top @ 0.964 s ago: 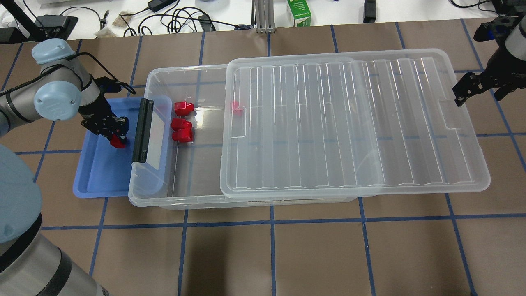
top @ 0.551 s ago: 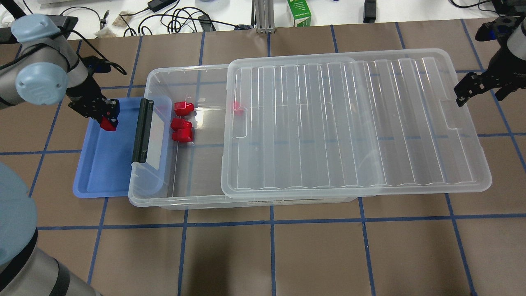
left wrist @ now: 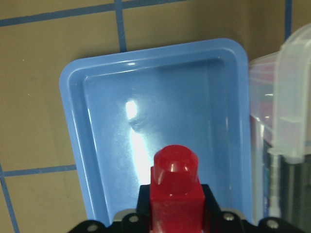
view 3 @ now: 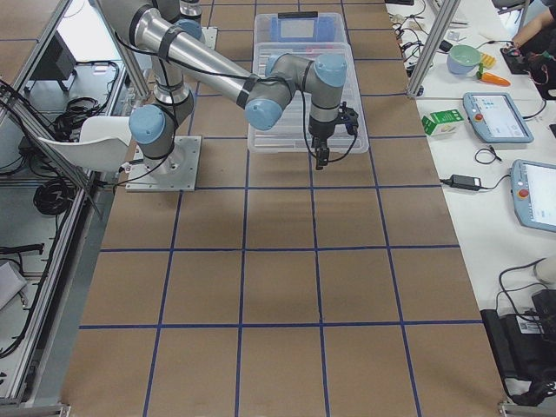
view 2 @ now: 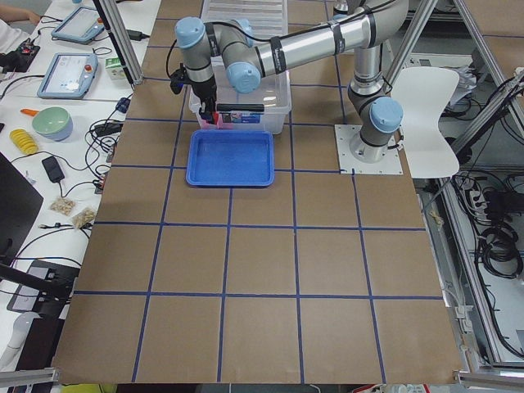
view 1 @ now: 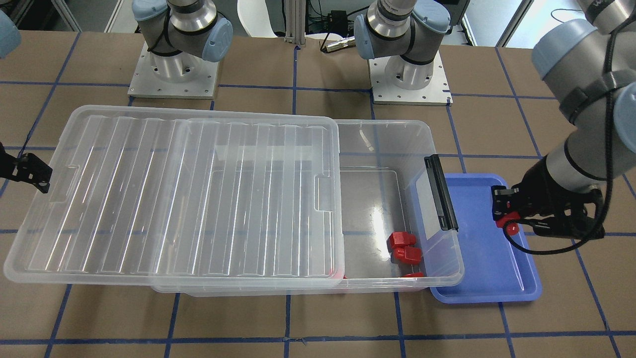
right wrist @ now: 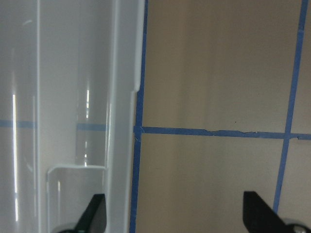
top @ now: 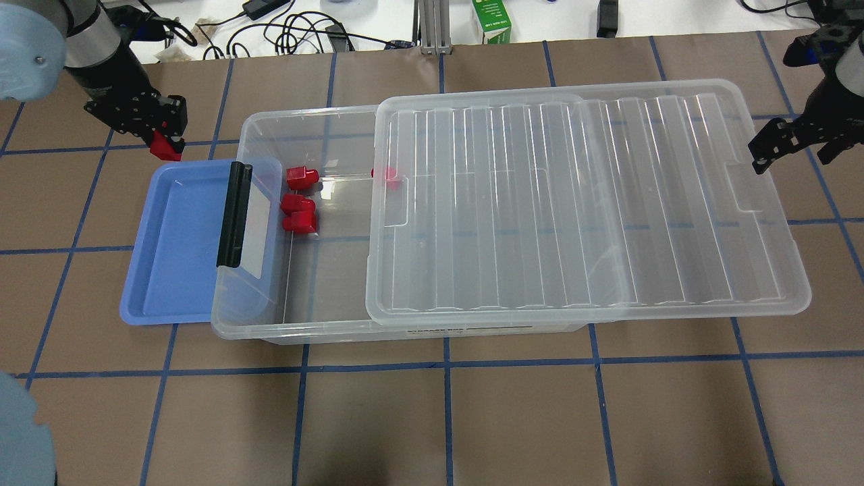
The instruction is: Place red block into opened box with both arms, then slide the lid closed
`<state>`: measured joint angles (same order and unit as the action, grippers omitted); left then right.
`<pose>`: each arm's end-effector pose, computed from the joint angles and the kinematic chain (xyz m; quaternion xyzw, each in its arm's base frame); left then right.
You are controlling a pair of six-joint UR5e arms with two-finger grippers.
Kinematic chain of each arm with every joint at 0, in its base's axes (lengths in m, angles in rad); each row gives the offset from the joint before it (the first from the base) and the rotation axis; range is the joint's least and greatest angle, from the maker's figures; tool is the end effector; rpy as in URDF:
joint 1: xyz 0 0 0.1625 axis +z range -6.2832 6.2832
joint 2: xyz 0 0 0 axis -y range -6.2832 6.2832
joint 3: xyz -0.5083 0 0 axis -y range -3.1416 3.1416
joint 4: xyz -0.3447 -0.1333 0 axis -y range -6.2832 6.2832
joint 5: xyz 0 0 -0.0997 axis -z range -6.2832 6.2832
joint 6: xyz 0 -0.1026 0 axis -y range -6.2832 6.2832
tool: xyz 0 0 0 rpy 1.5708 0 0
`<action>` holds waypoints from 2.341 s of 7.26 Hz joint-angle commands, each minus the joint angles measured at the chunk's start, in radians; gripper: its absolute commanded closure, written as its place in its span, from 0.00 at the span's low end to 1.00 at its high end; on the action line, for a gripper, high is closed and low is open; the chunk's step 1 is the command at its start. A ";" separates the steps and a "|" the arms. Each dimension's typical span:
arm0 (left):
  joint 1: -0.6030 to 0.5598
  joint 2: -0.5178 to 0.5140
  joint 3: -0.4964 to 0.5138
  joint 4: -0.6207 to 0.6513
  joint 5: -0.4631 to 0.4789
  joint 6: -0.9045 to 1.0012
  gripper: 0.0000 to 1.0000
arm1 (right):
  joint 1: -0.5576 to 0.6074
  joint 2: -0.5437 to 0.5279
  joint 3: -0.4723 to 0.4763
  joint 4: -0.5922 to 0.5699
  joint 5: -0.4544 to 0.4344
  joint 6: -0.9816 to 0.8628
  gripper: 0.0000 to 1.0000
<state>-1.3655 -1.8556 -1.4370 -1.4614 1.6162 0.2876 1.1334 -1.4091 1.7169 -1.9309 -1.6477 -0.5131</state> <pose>-0.0079 -0.5930 0.4919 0.0416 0.9987 0.0257 0.0169 -0.1046 -0.5199 0.4628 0.0368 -0.9982 0.0057 0.0461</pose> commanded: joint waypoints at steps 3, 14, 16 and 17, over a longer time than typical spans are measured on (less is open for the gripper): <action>-0.220 0.001 -0.055 -0.007 -0.024 -0.278 1.00 | 0.015 -0.158 -0.109 0.255 0.023 0.025 0.00; -0.221 -0.158 -0.234 0.185 -0.119 -0.269 1.00 | 0.399 -0.176 -0.161 0.343 0.062 0.598 0.00; -0.221 -0.188 -0.232 0.199 -0.119 -0.269 1.00 | 0.399 -0.176 -0.158 0.343 0.062 0.587 0.00; -0.219 -0.198 -0.232 0.211 -0.119 -0.269 1.00 | 0.399 -0.177 -0.155 0.343 0.062 0.585 0.00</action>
<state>-1.5854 -2.0386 -1.6697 -1.2624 1.4976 0.0184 1.5314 -1.5857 1.5582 -1.5873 -1.5860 0.0739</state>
